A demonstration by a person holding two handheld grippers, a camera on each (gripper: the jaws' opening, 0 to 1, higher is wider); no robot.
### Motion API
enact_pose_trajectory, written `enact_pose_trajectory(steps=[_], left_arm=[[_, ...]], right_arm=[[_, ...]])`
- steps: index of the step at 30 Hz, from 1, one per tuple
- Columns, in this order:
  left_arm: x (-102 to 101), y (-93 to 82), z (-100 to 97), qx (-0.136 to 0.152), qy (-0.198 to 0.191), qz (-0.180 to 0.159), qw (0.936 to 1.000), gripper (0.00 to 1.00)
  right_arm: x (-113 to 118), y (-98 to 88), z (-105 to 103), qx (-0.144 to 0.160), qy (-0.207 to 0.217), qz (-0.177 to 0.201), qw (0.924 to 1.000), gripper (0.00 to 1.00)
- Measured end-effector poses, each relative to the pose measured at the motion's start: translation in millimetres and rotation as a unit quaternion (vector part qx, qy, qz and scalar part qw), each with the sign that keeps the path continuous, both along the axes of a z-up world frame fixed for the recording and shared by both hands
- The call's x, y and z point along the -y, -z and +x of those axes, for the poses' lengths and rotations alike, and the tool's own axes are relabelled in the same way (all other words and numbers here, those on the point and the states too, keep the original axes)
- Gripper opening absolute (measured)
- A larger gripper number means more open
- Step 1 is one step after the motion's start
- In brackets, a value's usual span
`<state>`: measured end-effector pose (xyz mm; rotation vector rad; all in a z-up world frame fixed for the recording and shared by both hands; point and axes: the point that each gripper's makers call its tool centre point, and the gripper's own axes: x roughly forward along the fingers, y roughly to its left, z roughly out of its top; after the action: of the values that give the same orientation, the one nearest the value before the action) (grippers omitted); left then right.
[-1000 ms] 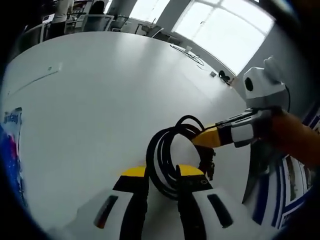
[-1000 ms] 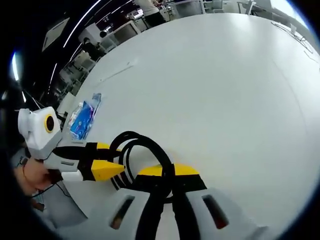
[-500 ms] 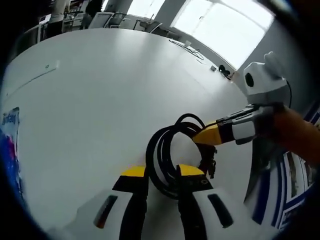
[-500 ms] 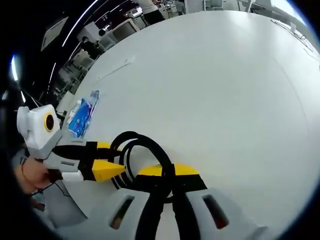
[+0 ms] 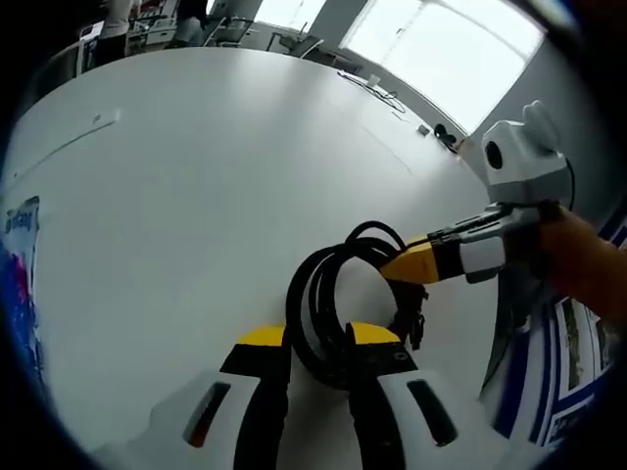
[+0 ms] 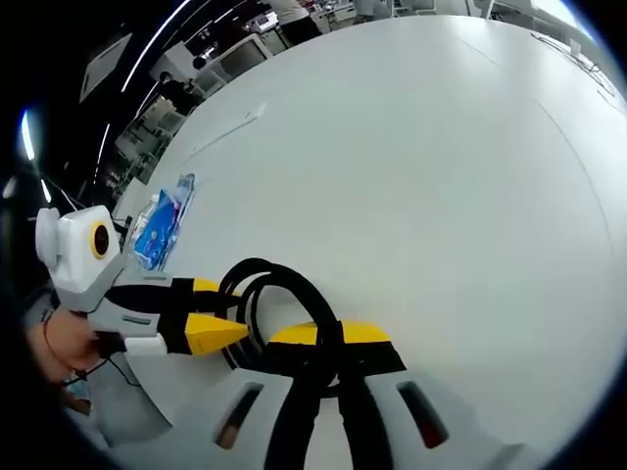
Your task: Arrange the tabletop items into an orderly group along one side of the table until the central work area is clear of visible clutter.
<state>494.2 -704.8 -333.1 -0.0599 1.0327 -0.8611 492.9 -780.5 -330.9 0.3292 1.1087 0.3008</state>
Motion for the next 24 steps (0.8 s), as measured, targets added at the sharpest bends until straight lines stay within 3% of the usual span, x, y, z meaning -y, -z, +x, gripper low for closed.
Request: enact_pose_trajectory(steps=[13,24], left_arm=[[-2.0,1.1,-0.5,-0.005,-0.005,0.001,1.0000,0.19],[-0.5,-0.2,-0.3,0.016,0.003,-0.002,0.9999,0.20]], right_arm=[[-1.6,3.3,-2.1,0.001,0.002,0.001,1.0000,0.02],[-0.7,4.1,-1.9,0.005,0.007,-0.001,1.0000,0.03]])
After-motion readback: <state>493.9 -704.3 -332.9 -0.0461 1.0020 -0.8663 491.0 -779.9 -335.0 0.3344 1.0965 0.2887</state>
